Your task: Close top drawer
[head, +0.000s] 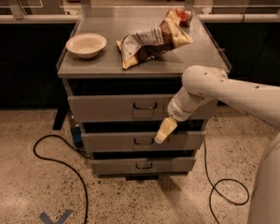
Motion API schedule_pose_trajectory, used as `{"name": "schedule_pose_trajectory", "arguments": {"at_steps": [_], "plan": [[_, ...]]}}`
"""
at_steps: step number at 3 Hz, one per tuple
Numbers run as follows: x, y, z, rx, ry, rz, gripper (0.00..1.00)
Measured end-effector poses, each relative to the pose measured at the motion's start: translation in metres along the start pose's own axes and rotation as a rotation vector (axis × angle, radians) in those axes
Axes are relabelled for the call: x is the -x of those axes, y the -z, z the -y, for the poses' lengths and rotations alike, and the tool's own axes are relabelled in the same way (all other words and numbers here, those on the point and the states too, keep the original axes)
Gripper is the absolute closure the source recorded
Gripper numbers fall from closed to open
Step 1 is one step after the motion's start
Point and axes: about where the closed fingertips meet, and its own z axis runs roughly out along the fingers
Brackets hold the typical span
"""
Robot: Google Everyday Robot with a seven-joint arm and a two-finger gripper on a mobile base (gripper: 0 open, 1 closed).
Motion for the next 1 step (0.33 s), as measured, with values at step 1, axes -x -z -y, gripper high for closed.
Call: {"name": "schedule_pose_trajectory", "arguments": {"at_steps": [1], "plan": [[0.0,0.0,0.0,0.0,0.0,0.0,0.0]]}}
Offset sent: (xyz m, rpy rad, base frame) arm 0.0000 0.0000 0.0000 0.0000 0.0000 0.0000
